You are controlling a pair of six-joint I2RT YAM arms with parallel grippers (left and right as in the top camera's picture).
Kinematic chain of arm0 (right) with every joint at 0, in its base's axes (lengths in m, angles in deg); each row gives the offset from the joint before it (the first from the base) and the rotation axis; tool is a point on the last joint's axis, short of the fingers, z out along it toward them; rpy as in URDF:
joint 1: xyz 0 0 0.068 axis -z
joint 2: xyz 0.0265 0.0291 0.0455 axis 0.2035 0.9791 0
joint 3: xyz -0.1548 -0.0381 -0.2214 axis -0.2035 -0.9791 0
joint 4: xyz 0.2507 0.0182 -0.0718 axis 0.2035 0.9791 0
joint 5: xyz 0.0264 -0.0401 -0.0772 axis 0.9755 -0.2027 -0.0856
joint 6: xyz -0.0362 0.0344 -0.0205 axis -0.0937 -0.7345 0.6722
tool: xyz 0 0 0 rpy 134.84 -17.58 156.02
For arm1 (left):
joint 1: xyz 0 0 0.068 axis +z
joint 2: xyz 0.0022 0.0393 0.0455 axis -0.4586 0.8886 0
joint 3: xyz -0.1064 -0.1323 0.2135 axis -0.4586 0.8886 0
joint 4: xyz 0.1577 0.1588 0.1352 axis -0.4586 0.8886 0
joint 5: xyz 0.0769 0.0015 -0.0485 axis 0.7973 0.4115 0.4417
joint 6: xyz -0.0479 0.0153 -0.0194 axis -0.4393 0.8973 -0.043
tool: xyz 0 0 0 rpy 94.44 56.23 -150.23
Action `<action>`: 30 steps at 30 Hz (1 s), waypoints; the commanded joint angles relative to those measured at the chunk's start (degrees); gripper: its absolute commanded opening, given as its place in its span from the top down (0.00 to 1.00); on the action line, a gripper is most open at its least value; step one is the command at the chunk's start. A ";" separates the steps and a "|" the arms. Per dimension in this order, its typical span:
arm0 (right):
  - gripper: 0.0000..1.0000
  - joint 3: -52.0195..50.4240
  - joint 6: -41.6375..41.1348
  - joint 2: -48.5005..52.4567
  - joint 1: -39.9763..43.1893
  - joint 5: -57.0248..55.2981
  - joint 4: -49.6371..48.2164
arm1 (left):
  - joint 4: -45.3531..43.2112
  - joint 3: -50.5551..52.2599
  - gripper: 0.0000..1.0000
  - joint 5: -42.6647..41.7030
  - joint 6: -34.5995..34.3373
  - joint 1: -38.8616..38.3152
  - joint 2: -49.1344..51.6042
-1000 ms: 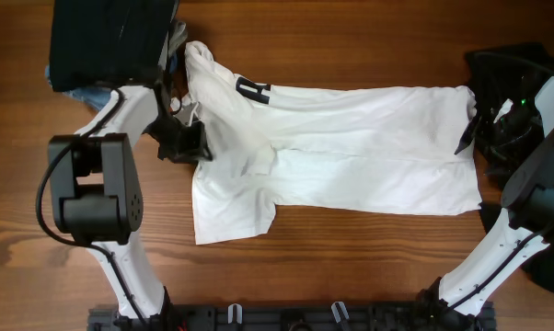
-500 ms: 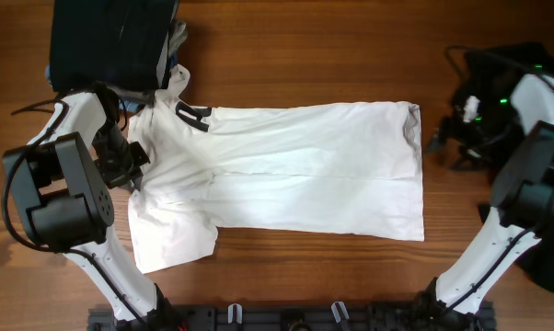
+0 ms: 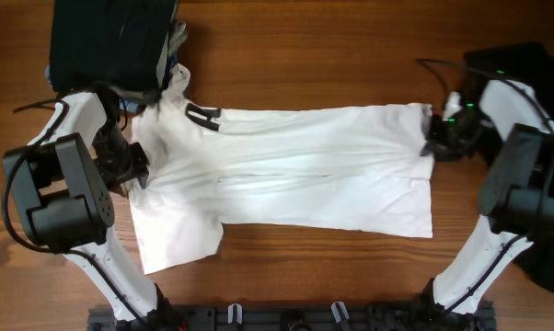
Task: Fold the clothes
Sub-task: 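Grasp the shirt's lower hem corners with left and right grippers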
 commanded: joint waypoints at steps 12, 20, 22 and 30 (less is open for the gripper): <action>0.42 4.11 -0.46 -14.97 5.49 6.14 2.84 | 6.84 -3.13 0.42 -16.17 9.79 -0.57 -6.43; 0.17 4.09 -8.13 -30.42 5.49 5.51 11.43 | 8.55 0.81 0.34 -15.67 0.22 -0.20 -16.48; 0.16 3.67 -8.07 -30.38 5.49 5.51 14.45 | 6.38 5.77 0.32 -14.97 -2.78 0.15 -16.48; 0.14 -5.64 -7.48 -30.21 5.49 5.70 13.09 | 0.70 17.42 0.25 -7.78 3.04 1.40 -16.00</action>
